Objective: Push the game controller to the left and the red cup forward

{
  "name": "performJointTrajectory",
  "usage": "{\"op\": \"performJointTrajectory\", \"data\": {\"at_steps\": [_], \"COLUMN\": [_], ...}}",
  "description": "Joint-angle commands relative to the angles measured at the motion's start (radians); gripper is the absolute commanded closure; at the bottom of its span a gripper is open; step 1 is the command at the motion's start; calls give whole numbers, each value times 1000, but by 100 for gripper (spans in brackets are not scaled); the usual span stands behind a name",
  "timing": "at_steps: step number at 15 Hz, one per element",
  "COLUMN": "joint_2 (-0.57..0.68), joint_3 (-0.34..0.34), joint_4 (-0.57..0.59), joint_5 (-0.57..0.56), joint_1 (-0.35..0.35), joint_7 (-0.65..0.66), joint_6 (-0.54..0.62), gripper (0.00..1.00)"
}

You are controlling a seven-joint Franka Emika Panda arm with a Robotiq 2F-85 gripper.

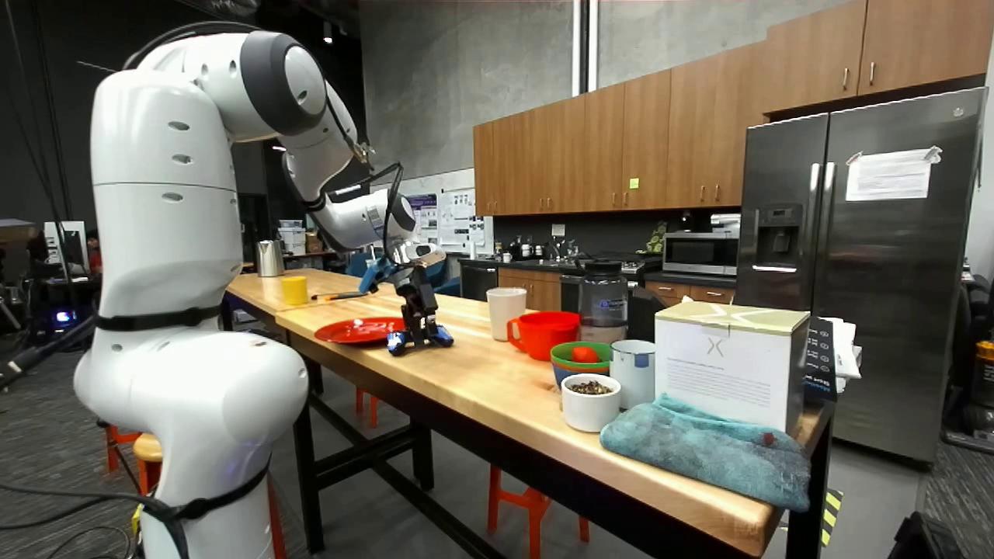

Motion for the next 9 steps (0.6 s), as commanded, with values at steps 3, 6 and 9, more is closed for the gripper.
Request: {"op": "performJointTrajectory", "data": {"at_steps": [3,6,9], "joint_2": [16,49,101], "joint_3": [22,34,41], "joint_4": [18,47,85], "joint_5": [-14,-50,-110], "joint_1": [19,35,57], "joint_7": [65,163,283], "joint_6": [68,130,190], "gripper": [0,0,0]}}
